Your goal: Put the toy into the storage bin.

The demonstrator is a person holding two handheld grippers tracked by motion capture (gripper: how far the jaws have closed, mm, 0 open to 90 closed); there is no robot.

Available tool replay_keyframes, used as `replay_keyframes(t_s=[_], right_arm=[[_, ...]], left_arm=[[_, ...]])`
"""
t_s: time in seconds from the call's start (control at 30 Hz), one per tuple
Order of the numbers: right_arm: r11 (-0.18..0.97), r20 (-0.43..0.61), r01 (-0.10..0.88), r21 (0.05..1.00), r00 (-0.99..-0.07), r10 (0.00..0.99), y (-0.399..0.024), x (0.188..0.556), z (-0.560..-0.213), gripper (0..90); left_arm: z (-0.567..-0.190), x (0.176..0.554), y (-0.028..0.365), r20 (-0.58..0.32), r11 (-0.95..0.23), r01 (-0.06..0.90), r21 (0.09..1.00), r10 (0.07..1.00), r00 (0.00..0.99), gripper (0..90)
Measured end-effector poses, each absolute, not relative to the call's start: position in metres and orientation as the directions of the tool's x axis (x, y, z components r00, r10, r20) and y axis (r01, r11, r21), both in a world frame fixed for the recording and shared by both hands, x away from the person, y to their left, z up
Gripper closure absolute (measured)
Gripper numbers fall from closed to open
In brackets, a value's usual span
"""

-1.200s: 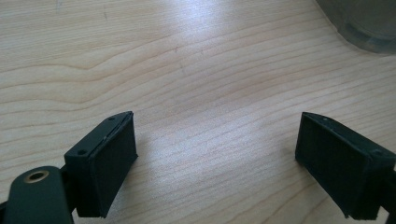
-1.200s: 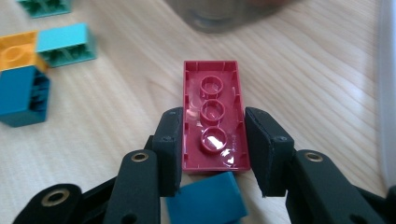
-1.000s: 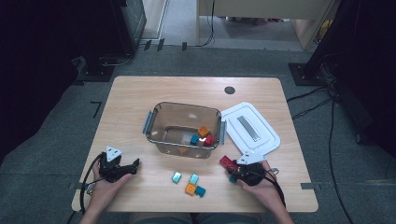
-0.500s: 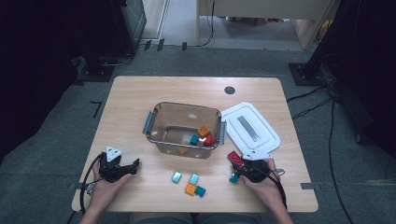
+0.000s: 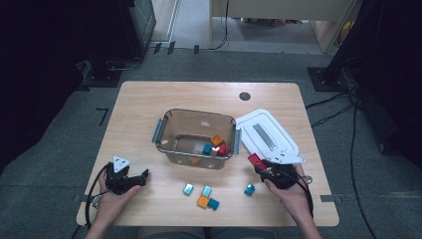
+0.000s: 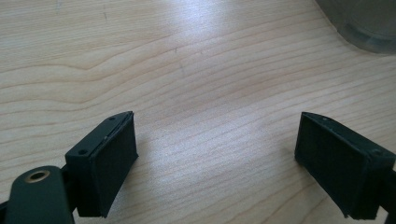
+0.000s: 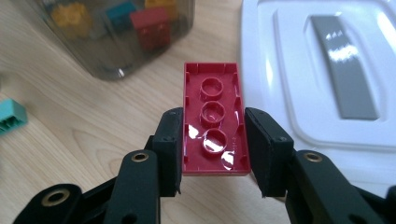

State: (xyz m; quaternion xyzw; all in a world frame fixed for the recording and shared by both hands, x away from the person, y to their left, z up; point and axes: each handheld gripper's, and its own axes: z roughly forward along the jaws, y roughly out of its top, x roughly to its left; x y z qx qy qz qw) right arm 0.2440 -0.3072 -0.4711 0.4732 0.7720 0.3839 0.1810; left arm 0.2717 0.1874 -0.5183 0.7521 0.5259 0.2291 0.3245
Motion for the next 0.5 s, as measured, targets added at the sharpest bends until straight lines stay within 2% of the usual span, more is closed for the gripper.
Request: replay_keyframes(t_s=[0.5], right_arm=[[0.297, 0.079, 0.561, 0.773, -0.549, 0.832, -0.310, 0.258, -0.406, 60.1]], left_arm=[[-0.518, 0.272, 0.187, 0.003, -0.235, 0.642, 0.730, 0.940, 0.341, 12.6]])
